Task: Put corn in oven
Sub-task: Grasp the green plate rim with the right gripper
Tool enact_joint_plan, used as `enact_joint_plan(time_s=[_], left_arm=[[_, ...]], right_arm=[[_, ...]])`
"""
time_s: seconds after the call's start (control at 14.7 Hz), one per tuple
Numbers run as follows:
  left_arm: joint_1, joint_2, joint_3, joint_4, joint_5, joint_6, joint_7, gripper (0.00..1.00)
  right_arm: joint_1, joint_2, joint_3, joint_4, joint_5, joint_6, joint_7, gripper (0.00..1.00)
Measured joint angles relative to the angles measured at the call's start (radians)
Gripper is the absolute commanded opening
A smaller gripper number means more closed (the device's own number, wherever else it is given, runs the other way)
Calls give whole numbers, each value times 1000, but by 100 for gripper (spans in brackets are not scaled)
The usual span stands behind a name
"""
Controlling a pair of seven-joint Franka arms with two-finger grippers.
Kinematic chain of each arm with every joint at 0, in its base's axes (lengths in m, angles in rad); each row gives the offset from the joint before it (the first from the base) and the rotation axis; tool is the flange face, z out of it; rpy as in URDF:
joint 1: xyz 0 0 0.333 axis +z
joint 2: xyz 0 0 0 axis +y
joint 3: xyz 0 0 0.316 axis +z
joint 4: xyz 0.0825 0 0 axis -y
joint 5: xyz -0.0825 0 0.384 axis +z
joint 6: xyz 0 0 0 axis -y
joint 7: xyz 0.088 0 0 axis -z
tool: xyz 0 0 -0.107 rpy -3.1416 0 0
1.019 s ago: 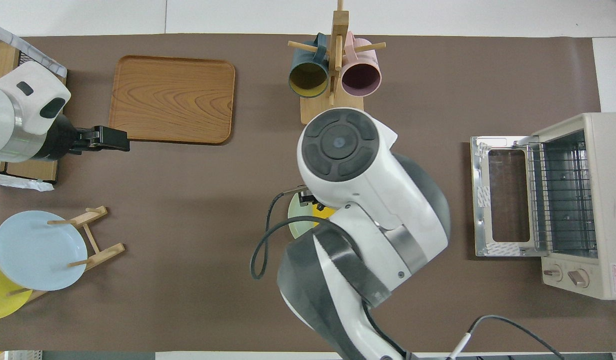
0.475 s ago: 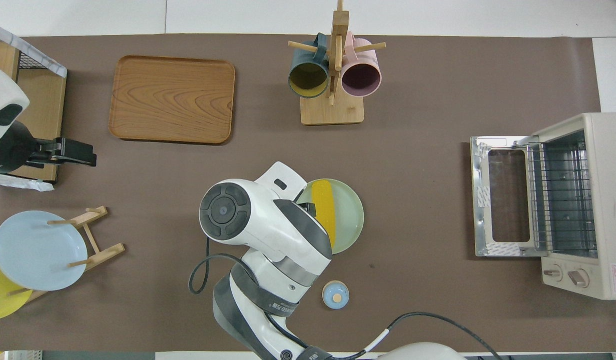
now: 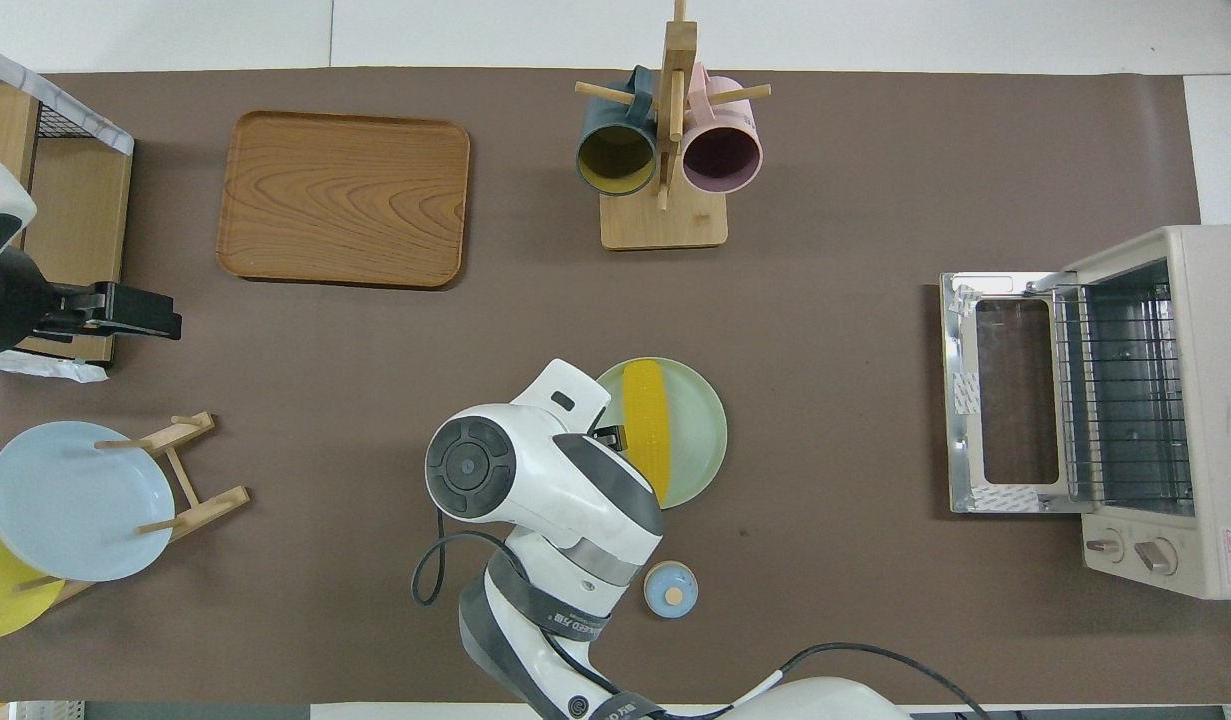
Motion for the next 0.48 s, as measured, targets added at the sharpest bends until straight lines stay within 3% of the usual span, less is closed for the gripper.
enact_joint_plan(time_s=[0.14,0.41,0.48], left_arm=[[0,14,0,33,0,-17,0,100],[0,41,0,50,0,-23,0,100],[0,45,0,48,0,-24,0,100]], right_arm=[[0,-12,0,-57,-19,51,0,52],[0,-35,0,-108,-25,83,0,51],[0,-38,0,-110,-25,83,0,47]])
